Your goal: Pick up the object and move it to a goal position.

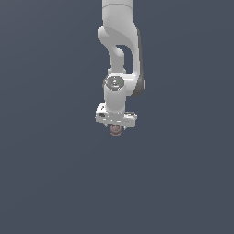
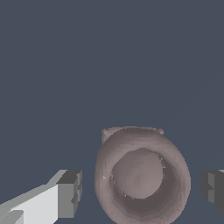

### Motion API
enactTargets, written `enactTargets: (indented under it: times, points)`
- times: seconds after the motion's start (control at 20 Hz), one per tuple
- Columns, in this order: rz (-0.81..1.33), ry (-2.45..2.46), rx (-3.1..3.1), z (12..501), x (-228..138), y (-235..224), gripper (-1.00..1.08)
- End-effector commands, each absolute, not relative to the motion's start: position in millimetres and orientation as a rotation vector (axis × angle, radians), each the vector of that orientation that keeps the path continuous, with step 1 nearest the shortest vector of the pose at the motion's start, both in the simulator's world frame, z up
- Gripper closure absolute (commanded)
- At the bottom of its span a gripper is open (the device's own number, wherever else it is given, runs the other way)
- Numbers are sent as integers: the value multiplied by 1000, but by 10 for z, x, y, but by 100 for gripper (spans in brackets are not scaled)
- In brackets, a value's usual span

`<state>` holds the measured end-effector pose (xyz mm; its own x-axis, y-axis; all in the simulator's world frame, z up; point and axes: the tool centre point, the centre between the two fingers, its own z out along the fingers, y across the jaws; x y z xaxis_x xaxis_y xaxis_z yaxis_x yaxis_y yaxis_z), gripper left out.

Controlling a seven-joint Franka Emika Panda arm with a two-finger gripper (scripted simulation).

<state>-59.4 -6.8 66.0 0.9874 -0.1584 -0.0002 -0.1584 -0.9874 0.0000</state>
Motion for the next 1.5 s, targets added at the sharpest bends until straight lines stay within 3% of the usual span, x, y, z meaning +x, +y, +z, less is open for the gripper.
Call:
enactTargets:
  times: [0.0,0.35,0.4,1.05,1.45]
  points:
    - [1,251,-3132,535,-601,-67,-92]
    - [0,252,-3132,394,-594,-68,-92]
    - [0,252,-3132,394,-594,-68,108]
    - [-2,251,-3131,425,-593,-55,108]
    - [-2,251,-3131,692,-636,45,108]
